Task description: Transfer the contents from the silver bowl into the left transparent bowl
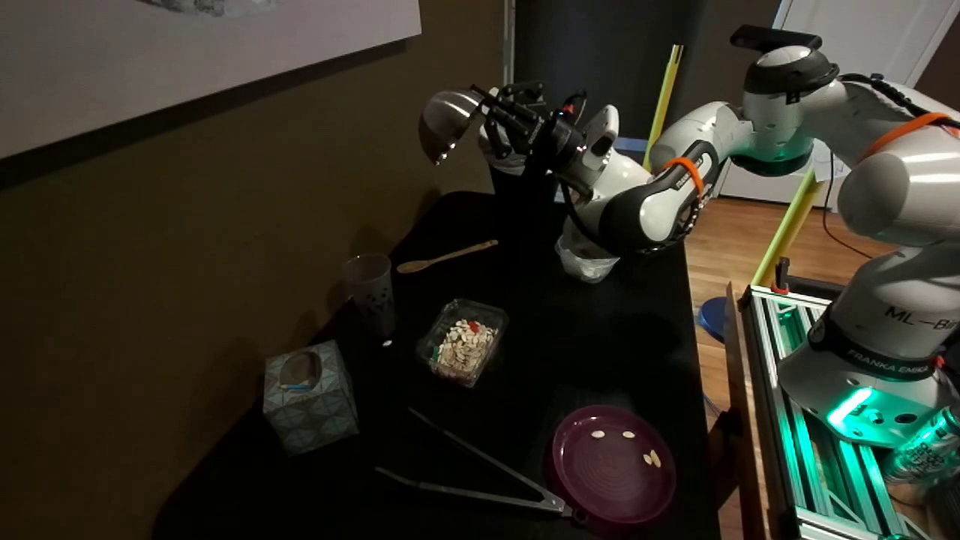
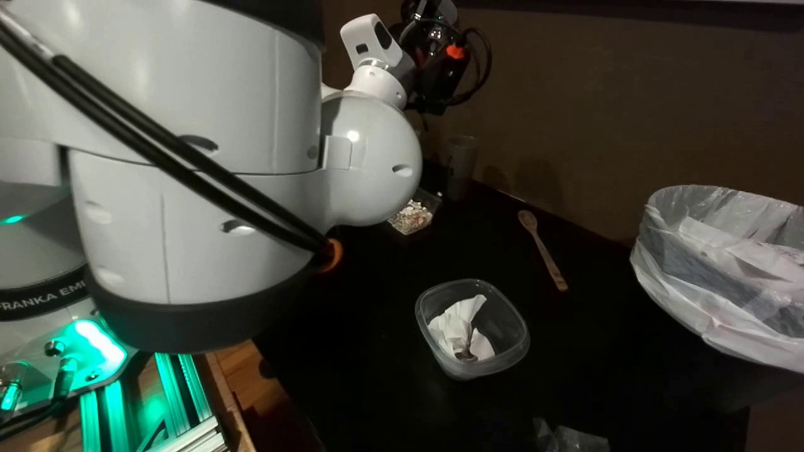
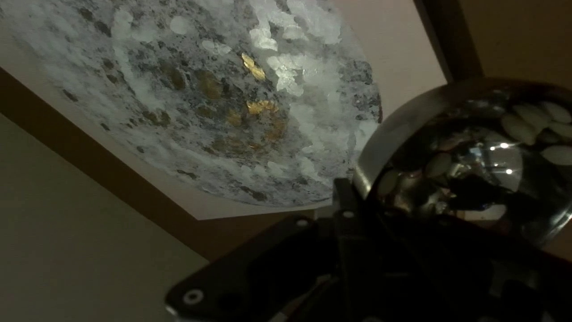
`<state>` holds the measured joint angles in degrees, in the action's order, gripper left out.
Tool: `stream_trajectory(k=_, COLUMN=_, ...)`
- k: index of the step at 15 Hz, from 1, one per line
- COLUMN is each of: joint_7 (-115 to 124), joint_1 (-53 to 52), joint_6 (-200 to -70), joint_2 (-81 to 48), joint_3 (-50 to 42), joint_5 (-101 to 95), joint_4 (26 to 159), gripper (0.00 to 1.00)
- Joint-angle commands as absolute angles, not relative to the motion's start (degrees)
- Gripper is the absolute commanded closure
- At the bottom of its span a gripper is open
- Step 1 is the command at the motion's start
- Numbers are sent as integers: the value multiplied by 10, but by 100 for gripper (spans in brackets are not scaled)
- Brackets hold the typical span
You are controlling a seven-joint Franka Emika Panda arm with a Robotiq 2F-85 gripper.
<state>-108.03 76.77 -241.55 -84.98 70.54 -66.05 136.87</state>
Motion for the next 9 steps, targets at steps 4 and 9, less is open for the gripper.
stream_trajectory(k=4, joint_7=-1082, joint_1=778, joint_6=-2424, joint_2=-850, joint_3=722, joint_5=-678, joint_4=1382, gripper=99)
stream_trajectory(k=9, joint_7=-1127, joint_1=751, joint_6=-2438, joint_2=-850, joint_3=678, joint_5=-703, joint_4=1380, gripper=99)
